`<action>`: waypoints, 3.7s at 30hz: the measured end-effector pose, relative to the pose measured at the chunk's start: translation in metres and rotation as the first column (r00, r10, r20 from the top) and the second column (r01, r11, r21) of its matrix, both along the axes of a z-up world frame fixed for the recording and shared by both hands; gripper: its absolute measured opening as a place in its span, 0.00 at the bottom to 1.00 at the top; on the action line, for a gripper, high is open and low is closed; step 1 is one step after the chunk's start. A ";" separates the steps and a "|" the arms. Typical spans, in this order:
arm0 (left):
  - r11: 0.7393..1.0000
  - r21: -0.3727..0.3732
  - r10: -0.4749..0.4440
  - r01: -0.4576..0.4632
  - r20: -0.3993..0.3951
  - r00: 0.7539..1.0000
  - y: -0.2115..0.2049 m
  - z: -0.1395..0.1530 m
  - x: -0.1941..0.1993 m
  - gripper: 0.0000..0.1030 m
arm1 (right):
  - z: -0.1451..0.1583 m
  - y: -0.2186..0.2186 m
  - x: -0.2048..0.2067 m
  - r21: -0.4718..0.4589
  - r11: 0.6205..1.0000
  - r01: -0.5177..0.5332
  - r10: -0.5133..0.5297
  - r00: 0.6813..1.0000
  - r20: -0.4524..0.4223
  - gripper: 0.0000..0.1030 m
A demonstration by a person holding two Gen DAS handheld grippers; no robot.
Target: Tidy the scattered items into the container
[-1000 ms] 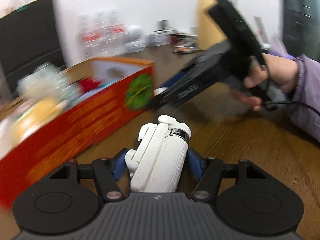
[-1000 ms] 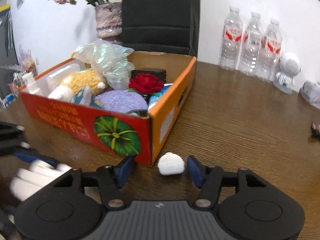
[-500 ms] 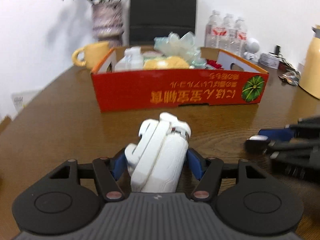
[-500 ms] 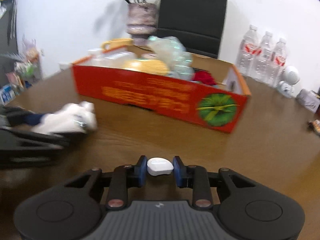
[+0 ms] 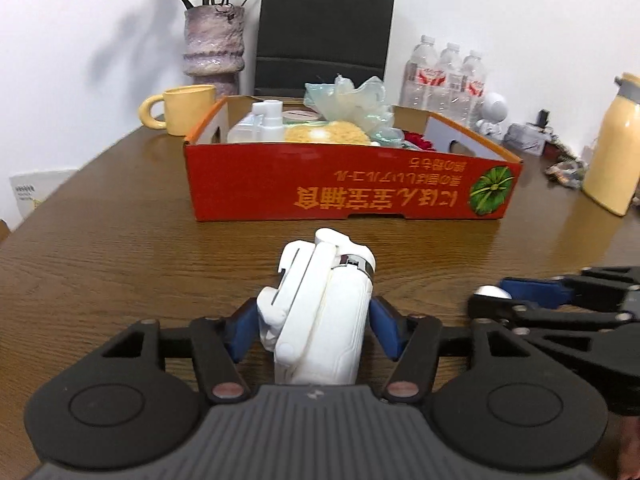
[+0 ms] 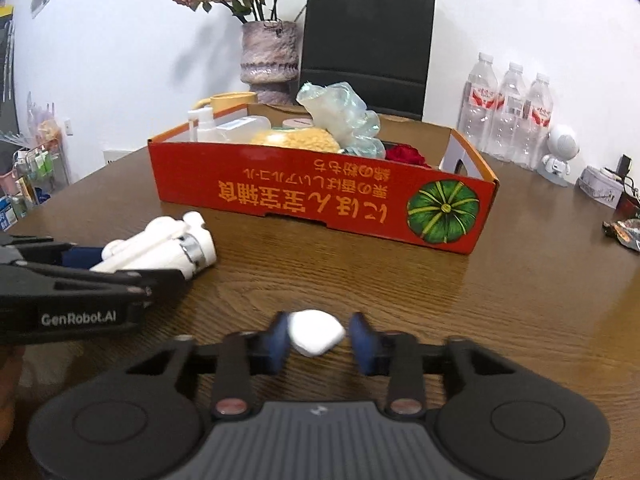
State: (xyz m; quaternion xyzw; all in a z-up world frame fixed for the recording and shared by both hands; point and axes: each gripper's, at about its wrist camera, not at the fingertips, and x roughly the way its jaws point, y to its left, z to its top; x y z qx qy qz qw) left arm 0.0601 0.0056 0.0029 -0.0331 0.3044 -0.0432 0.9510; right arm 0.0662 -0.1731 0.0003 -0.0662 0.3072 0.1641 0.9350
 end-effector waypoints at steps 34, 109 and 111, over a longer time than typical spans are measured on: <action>0.999 -0.011 0.032 -0.033 -0.092 0.995 0.066 0.063 0.282 0.58 | 0.048 -0.046 0.311 0.098 0.977 0.187 -0.170 0.972 -0.159 0.28; 0.991 0.109 0.083 -0.075 -0.071 0.994 0.008 -0.004 0.006 1.00 | -0.004 -0.031 0.007 0.120 0.967 0.225 -0.217 0.973 -0.079 0.94; 0.992 0.113 0.061 -0.053 -0.071 0.996 0.005 -0.005 0.005 1.00 | -0.005 -0.032 0.007 0.125 0.967 0.222 -0.213 0.974 -0.078 0.97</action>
